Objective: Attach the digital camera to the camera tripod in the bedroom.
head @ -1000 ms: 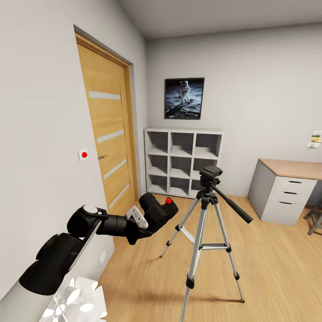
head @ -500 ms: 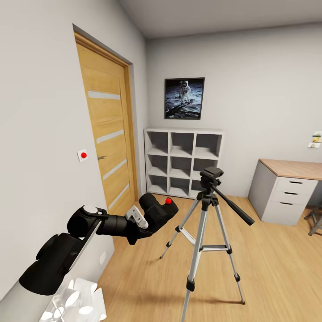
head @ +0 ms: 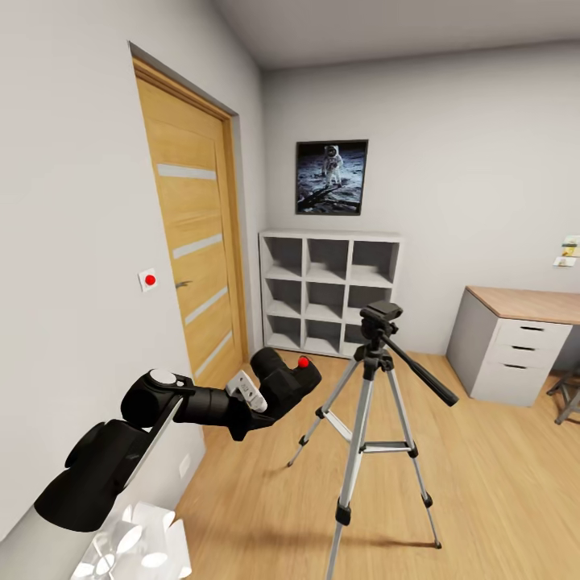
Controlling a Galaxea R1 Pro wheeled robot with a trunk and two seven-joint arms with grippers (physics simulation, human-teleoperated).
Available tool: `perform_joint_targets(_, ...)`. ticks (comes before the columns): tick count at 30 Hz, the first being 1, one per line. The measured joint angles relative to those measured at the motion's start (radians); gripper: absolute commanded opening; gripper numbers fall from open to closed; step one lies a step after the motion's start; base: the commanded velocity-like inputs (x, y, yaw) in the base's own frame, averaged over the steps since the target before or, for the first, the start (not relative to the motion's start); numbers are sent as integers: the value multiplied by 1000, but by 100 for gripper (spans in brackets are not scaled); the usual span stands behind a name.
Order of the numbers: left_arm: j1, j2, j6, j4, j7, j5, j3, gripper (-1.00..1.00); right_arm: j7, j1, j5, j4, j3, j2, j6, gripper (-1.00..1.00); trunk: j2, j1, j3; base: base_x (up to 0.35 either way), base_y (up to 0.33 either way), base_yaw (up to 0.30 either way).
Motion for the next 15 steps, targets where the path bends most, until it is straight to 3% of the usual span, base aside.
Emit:
perform_joint_targets(8,0,-1,-1,0,0,-1,0,-100,0,0,0,0,0,0,0,100,0,0,0,126,103,-231)
perform_joint_targets(15,0,0,0,0,-1,0,1,-100,0,0,0,0,0,0,0,100,0,0,0,31,23,-260)
